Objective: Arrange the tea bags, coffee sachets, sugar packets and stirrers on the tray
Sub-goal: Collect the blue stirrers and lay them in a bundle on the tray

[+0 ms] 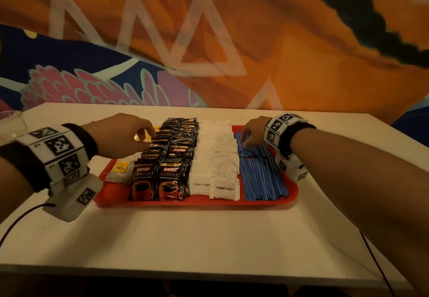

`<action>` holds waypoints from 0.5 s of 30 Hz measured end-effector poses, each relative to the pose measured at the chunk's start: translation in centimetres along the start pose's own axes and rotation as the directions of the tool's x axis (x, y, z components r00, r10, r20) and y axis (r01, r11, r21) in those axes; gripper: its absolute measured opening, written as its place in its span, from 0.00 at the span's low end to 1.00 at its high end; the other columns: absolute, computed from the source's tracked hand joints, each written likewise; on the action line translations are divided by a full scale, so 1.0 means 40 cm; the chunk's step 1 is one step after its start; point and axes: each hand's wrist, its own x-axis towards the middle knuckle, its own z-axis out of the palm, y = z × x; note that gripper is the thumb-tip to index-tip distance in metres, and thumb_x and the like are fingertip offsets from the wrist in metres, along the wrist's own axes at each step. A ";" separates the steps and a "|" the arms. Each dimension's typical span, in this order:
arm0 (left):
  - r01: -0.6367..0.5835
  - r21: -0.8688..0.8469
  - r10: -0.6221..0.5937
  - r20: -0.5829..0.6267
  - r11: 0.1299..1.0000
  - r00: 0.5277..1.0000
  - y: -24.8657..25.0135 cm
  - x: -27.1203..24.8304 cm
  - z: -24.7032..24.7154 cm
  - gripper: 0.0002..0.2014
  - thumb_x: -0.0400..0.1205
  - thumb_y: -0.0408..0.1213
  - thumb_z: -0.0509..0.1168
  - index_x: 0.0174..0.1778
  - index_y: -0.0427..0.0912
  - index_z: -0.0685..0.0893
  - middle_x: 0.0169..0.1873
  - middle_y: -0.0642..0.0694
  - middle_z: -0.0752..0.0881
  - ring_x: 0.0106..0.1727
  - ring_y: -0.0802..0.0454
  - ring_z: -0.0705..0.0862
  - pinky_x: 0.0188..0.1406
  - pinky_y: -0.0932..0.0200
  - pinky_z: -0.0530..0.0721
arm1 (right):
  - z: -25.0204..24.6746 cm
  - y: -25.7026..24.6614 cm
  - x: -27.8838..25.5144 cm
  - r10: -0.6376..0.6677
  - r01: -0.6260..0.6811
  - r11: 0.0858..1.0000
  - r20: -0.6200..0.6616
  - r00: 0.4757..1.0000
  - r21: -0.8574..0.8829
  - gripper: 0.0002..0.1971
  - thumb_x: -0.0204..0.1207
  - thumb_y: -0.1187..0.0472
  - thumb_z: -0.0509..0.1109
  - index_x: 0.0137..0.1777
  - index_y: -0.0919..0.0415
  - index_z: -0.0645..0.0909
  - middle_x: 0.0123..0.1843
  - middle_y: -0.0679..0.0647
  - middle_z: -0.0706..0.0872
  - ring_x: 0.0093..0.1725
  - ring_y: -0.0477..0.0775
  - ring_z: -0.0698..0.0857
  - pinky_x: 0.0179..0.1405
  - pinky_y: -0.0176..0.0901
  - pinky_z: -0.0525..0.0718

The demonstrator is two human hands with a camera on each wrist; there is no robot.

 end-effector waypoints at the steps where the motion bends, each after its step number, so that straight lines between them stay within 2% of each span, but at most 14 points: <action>1: 0.005 -0.008 -0.005 0.001 1.000 1.000 -0.006 0.002 0.003 0.16 0.86 0.45 0.66 0.70 0.52 0.78 0.54 0.54 0.81 0.44 0.63 0.76 0.52 0.60 0.73 | 0.005 -0.002 0.006 -0.001 0.001 1.000 0.002 1.000 0.003 0.19 0.79 0.43 0.71 0.63 0.53 0.84 0.64 0.52 0.87 0.61 0.57 0.84 0.59 0.47 0.80; 5: 0.014 -0.021 -0.014 0.005 1.000 1.000 -0.018 0.012 0.006 0.16 0.86 0.45 0.66 0.70 0.51 0.78 0.54 0.53 0.82 0.44 0.63 0.76 0.52 0.60 0.72 | 0.014 -0.002 0.017 0.015 -0.015 1.000 0.013 1.000 0.018 0.11 0.76 0.48 0.76 0.51 0.53 0.83 0.52 0.52 0.89 0.51 0.55 0.84 0.51 0.46 0.82; 7: 0.013 -0.026 -0.013 -0.001 1.000 1.000 -0.018 0.018 0.007 0.15 0.86 0.45 0.66 0.69 0.51 0.78 0.54 0.54 0.82 0.44 0.63 0.76 0.52 0.59 0.72 | 0.014 -0.002 0.017 0.023 -0.023 1.000 0.012 1.000 0.021 0.11 0.75 0.49 0.77 0.49 0.53 0.83 0.50 0.52 0.88 0.49 0.55 0.84 0.49 0.45 0.82; 9: 0.011 -0.035 -0.012 -0.007 0.999 1.000 -0.018 0.022 0.008 0.15 0.86 0.45 0.66 0.69 0.51 0.79 0.53 0.54 0.82 0.44 0.63 0.76 0.51 0.59 0.72 | 0.015 -0.003 0.017 0.038 -0.038 0.999 -0.010 0.999 0.038 0.14 0.75 0.46 0.77 0.53 0.53 0.84 0.54 0.52 0.89 0.52 0.55 0.85 0.52 0.47 0.83; 12: 0.012 -0.043 -0.012 -0.005 0.999 1.000 -0.017 0.028 0.011 0.15 0.86 0.45 0.66 0.69 0.51 0.79 0.53 0.55 0.82 0.44 0.64 0.76 0.51 0.59 0.72 | 0.013 -0.010 0.017 0.041 -0.039 0.997 -0.030 0.999 0.067 0.22 0.76 0.42 0.74 0.65 0.52 0.84 0.64 0.52 0.86 0.61 0.58 0.84 0.62 0.50 0.83; 15: 0.006 -0.049 -0.006 -0.003 0.999 1.000 -0.017 0.029 0.010 0.15 0.86 0.45 0.66 0.69 0.52 0.79 0.54 0.55 0.82 0.44 0.64 0.76 0.51 0.60 0.72 | 0.014 -0.022 0.019 0.028 -0.027 0.998 -0.015 1.000 0.064 0.20 0.78 0.44 0.73 0.67 0.51 0.84 0.67 0.53 0.85 0.64 0.58 0.83 0.61 0.46 0.81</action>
